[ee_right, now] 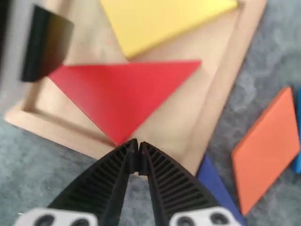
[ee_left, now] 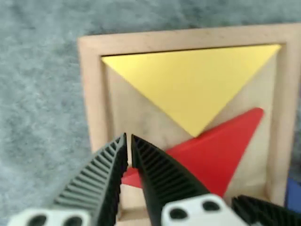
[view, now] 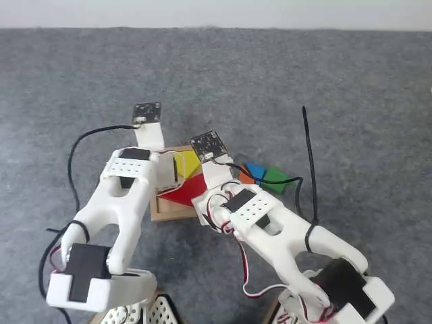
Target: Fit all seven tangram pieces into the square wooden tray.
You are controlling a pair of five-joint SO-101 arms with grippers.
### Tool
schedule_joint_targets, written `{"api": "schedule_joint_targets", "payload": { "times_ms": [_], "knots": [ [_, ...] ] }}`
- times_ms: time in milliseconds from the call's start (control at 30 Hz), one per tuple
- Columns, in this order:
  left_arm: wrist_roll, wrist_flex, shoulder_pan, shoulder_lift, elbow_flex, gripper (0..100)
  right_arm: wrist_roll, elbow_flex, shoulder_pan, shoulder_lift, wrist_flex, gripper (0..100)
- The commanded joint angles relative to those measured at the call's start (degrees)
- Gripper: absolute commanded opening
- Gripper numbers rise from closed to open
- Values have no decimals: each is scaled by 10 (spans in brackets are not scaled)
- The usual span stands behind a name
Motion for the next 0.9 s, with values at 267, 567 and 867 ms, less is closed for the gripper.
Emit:
{"api": "schedule_joint_targets", "payload": {
  "times_ms": [267,567,867],
  "knots": [
    [8,4,0,-3,-29,13,-4,20,7,30,-109,6],
    [-46,75,-27,47,-68,47,27,20,6,28,-145,6],
    [-60,160,-17,173,-189,30,55,20,9,19,-203,6]
  ]
}}
